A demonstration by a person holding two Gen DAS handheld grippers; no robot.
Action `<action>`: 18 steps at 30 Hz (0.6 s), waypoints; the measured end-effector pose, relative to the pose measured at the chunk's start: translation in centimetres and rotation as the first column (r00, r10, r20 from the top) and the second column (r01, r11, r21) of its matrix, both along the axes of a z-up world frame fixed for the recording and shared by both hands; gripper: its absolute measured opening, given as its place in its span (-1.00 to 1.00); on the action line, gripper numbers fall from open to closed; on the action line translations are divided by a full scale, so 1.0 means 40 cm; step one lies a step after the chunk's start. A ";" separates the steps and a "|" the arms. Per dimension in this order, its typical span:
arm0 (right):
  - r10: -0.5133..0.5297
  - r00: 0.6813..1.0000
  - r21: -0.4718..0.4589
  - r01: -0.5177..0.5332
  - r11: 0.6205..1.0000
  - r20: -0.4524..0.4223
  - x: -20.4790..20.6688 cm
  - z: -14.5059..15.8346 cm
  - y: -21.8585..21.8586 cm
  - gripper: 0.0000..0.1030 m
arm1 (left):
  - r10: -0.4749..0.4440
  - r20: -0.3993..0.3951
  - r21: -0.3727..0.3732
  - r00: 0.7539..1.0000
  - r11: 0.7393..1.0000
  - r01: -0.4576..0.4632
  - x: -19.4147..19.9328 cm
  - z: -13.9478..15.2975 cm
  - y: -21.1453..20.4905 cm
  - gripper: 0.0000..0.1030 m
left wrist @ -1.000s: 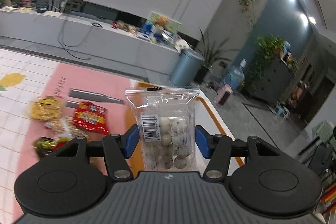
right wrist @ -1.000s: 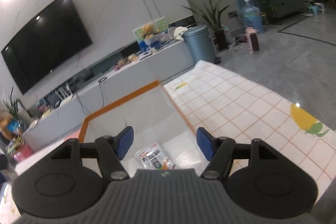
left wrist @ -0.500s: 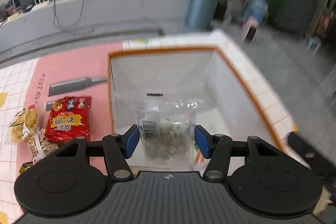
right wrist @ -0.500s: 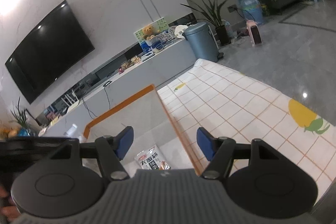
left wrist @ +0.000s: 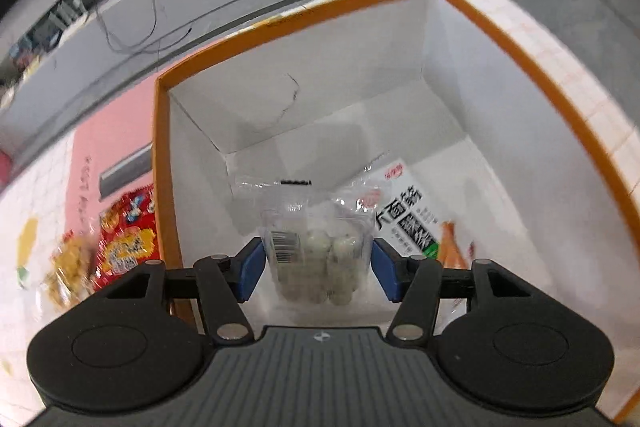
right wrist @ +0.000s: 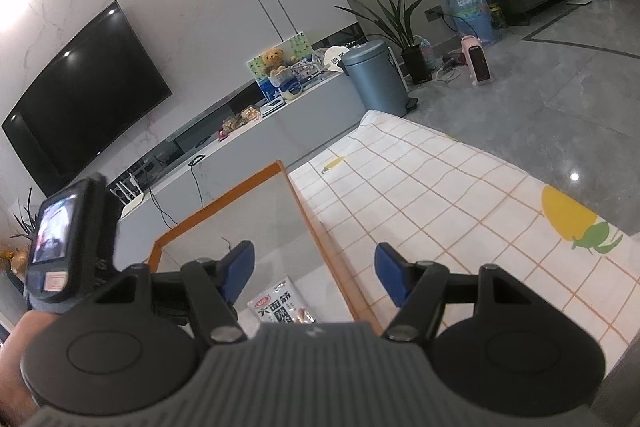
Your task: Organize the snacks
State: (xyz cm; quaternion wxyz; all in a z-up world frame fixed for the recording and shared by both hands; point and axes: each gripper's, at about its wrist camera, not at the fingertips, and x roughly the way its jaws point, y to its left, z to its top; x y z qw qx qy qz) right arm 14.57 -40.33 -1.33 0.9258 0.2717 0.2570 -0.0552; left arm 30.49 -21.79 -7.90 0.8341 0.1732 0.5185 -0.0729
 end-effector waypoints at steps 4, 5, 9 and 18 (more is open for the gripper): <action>-0.005 1.000 0.000 0.005 1.000 -0.009 0.002 -0.001 0.002 0.28 | -0.060 0.014 0.039 0.998 0.997 0.060 -0.008 -0.010 -0.011 0.48; -0.011 1.000 0.003 0.011 1.000 -0.012 0.003 -0.001 0.000 0.28 | -0.068 0.012 0.032 0.998 0.997 0.067 -0.013 -0.008 -0.009 0.51; -0.015 1.000 0.009 0.016 1.000 -0.017 0.008 -0.003 0.002 0.28 | -0.097 0.053 -0.032 0.994 0.995 0.099 -0.049 0.028 0.013 0.63; 0.022 1.000 -0.037 -0.022 0.999 -0.012 0.018 0.006 0.034 0.29 | -0.029 0.075 -0.184 0.997 0.982 0.042 -0.100 0.155 0.098 0.64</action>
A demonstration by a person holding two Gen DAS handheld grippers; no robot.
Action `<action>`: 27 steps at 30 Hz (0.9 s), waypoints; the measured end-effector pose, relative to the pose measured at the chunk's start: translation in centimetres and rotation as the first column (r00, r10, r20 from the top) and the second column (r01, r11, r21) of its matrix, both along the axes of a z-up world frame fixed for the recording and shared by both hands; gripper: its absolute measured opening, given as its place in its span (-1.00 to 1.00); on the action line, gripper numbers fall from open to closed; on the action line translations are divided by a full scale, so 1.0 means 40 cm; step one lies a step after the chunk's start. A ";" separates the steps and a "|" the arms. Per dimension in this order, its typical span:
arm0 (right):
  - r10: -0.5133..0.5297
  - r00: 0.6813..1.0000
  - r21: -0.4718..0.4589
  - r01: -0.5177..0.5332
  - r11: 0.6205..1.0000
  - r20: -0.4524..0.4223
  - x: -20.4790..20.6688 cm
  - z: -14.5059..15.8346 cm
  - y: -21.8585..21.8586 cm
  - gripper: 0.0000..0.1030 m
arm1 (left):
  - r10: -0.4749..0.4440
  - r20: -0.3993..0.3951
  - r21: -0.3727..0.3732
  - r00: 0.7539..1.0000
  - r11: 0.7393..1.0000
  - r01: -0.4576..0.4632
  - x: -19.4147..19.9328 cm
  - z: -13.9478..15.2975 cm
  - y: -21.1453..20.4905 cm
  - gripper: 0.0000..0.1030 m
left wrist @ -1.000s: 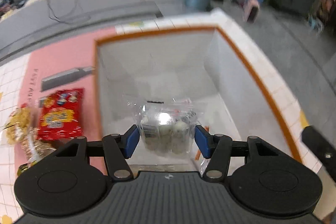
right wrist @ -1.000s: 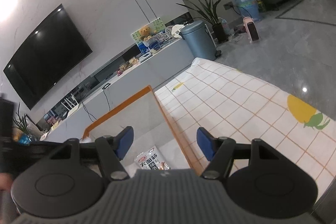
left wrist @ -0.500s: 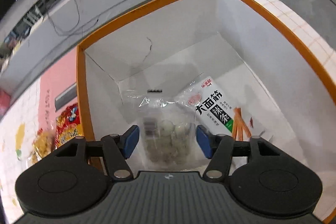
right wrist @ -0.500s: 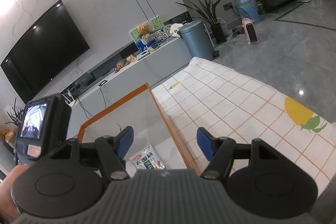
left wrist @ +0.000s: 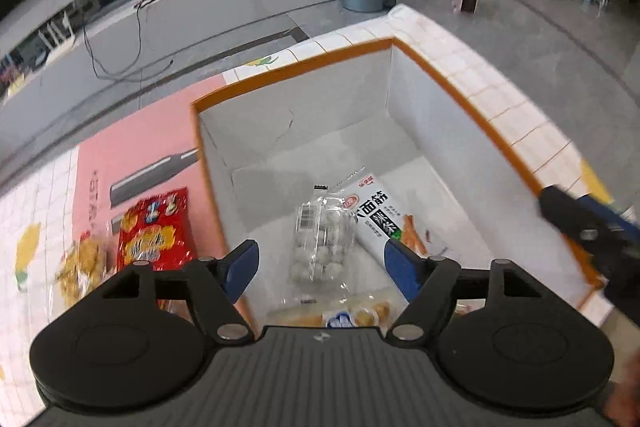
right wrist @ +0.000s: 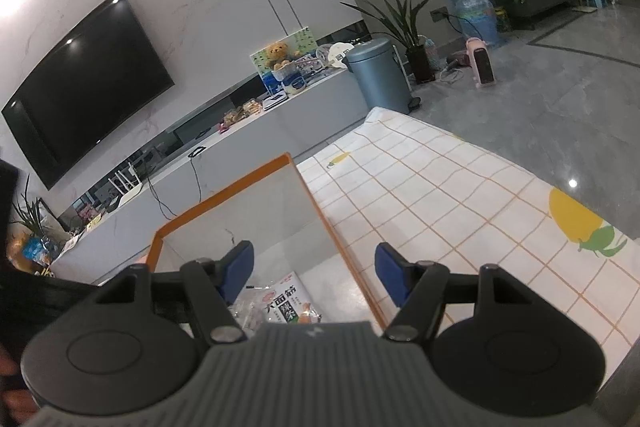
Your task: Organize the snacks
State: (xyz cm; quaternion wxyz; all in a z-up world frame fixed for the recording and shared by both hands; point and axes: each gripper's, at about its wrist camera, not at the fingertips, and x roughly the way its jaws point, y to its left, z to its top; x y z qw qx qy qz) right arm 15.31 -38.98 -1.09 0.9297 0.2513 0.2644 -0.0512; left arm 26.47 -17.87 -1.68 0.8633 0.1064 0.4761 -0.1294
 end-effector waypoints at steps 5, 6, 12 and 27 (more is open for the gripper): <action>0.024 1.000 -0.032 -0.025 0.999 -0.020 0.007 -0.002 0.031 0.38 | 0.043 -0.013 -0.097 0.999 0.994 -0.045 -0.035 0.058 0.084 0.64; 0.030 0.999 -0.046 -0.031 0.998 -0.020 0.006 0.000 0.039 0.42 | 0.053 -0.017 -0.109 0.998 0.993 -0.055 -0.044 0.065 0.099 0.64; 0.092 0.995 -0.040 -0.090 0.995 0.034 -0.006 0.031 0.077 0.42 | 0.086 -0.029 -0.126 0.996 0.988 -0.089 -0.104 0.084 0.189 0.64; 0.327 0.940 -0.099 -0.318 0.943 0.101 -0.033 0.134 0.287 0.67 | 0.153 -0.001 -0.119 0.988 0.981 -0.152 -0.234 0.106 0.389 0.64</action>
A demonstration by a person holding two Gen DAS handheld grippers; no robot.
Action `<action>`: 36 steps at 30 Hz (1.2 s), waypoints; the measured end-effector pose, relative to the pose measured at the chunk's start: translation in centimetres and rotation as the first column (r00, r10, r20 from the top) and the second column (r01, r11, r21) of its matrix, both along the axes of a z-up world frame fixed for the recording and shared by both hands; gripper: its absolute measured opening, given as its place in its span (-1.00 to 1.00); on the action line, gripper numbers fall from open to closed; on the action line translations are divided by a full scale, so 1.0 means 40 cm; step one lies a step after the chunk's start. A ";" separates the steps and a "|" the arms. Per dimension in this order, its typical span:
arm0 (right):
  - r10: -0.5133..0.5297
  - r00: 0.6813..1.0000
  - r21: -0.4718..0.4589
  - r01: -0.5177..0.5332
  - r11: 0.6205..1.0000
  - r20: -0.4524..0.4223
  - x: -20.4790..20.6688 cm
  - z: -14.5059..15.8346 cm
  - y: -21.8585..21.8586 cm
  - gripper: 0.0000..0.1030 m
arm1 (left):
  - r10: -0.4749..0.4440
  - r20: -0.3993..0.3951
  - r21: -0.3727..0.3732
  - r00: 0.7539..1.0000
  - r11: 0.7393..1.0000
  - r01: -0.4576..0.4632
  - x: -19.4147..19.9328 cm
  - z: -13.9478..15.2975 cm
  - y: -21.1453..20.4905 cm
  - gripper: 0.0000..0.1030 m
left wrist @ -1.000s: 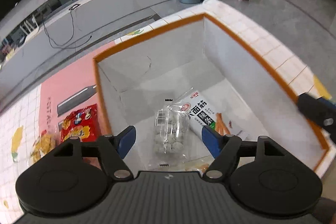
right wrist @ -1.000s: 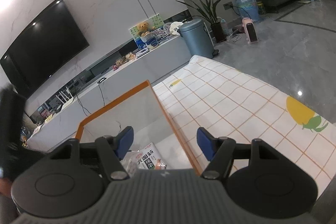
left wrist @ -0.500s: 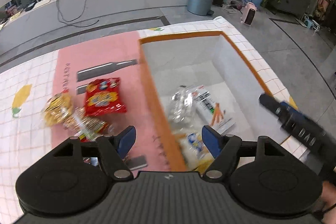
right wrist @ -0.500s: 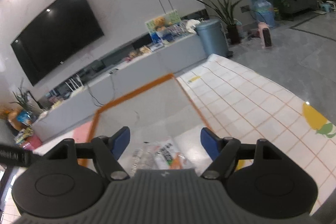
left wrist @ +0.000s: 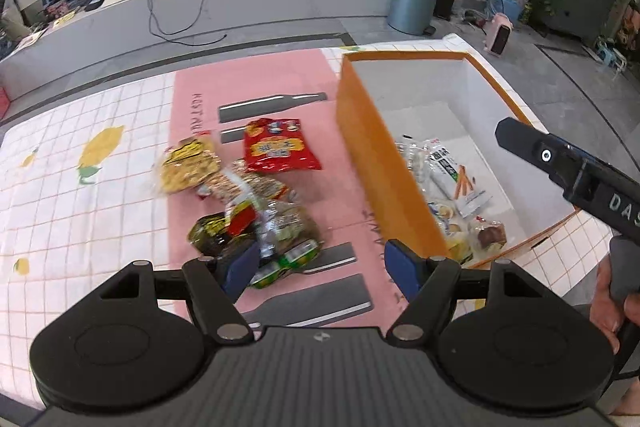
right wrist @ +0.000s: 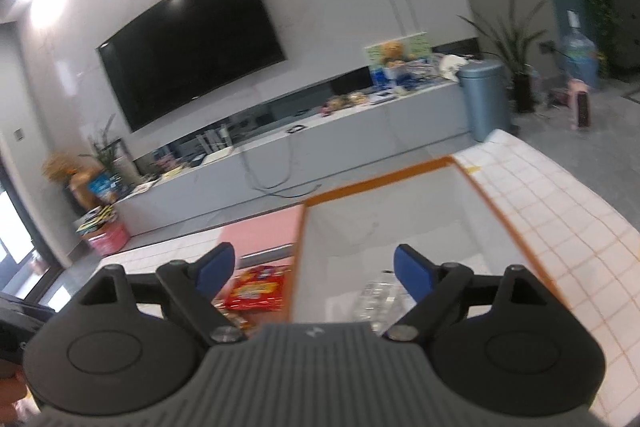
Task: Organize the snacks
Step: 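Withdraw both tools from the box back toward the snack pile, then close the right gripper around the green drink can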
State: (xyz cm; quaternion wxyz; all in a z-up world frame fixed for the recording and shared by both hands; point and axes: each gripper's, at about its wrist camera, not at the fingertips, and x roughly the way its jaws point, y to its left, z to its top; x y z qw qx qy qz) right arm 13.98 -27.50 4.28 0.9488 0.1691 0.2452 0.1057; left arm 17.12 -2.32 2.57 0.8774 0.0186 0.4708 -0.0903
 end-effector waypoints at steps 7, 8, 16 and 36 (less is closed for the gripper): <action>0.131 0.987 -0.091 -0.123 0.988 0.091 -0.033 0.026 0.126 0.73 | 0.078 0.041 -0.028 0.996 0.997 -0.077 -0.021 -0.003 0.124 0.64; 0.155 0.983 -0.097 -0.145 0.985 0.103 -0.037 0.028 0.138 0.76 | 0.088 0.047 -0.028 0.995 0.996 -0.087 -0.022 -0.008 0.139 0.65; 0.279 0.939 -0.277 -0.218 0.936 0.202 -0.052 -0.020 0.300 0.76 | 0.203 0.065 -0.053 0.977 0.978 -0.200 -0.004 -0.105 0.254 0.65; 0.460 0.885 -0.527 -0.427 0.735 -0.076 0.077 -0.354 0.447 0.15 | 0.269 -0.109 -0.105 0.957 0.954 -0.280 0.051 -0.316 0.392 0.64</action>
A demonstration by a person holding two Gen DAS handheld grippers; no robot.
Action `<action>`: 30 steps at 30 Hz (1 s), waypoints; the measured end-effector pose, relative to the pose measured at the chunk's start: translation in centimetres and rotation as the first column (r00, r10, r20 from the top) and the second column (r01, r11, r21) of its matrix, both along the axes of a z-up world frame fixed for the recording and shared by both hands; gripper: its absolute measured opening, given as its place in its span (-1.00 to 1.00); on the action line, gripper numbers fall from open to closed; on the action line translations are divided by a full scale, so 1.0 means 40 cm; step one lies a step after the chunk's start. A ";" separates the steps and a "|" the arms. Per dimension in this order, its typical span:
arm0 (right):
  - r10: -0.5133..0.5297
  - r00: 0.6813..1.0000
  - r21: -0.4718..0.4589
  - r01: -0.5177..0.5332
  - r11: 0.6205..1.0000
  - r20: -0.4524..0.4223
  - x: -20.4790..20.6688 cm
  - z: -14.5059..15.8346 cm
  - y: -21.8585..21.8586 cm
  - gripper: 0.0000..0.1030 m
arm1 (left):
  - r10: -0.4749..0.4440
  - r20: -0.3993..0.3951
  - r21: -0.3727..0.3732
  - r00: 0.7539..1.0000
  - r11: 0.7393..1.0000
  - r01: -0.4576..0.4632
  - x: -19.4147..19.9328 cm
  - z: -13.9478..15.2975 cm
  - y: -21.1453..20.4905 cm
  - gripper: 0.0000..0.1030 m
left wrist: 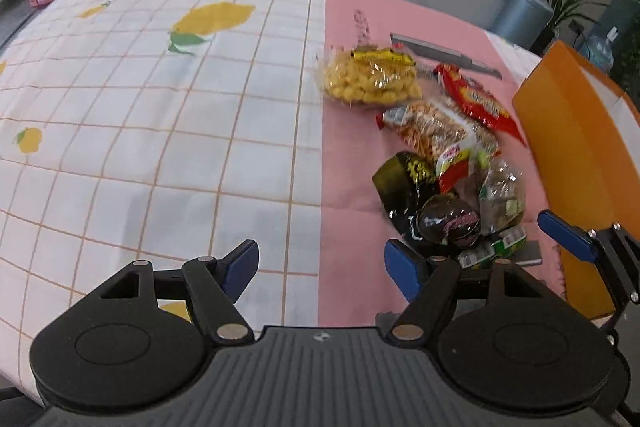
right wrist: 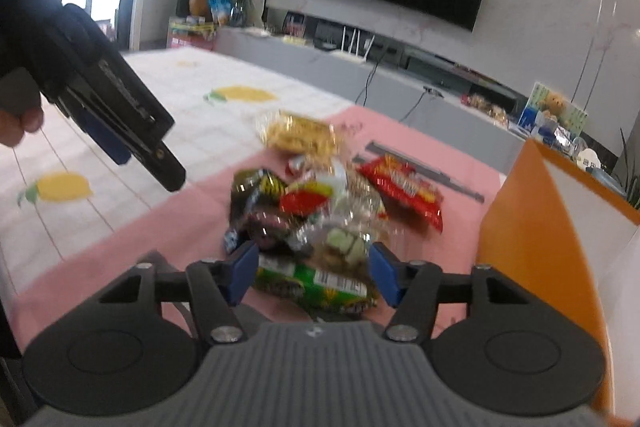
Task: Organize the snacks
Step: 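Close the right gripper around the green drink can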
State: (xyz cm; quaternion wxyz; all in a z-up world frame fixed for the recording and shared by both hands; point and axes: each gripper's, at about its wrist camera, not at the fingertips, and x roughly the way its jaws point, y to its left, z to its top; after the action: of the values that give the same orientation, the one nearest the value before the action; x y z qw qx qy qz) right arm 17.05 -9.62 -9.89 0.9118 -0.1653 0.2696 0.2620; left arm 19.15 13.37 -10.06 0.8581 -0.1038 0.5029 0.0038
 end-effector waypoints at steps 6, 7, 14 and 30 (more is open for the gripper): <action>0.022 1.000 0.056 -0.021 0.998 -0.019 0.016 -0.028 -0.002 0.15 | 0.002 -0.023 0.024 1.000 1.000 -0.001 0.007 -0.016 -0.005 0.64; 0.031 0.999 0.055 -0.030 0.998 -0.017 0.017 -0.026 0.000 0.15 | 0.004 -0.023 0.020 1.000 1.000 -0.003 0.007 -0.016 -0.003 0.64; 0.050 0.998 0.025 -0.050 0.998 -0.023 0.009 -0.038 0.031 0.17 | 0.017 -0.041 -0.001 0.999 1.000 -0.017 0.002 -0.020 0.001 0.64; 0.012 0.990 0.002 -0.012 1.000 -0.142 0.001 -0.033 0.044 -0.20 | 0.016 -0.058 -0.019 0.998 1.000 -0.017 -0.004 -0.019 0.002 0.64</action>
State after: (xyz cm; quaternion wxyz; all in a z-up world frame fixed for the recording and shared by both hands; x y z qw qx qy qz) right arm 17.10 -7.85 -11.22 0.8888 -0.1475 0.3326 0.2787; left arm 19.00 13.43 -10.83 0.8420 -0.1160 0.5267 0.0090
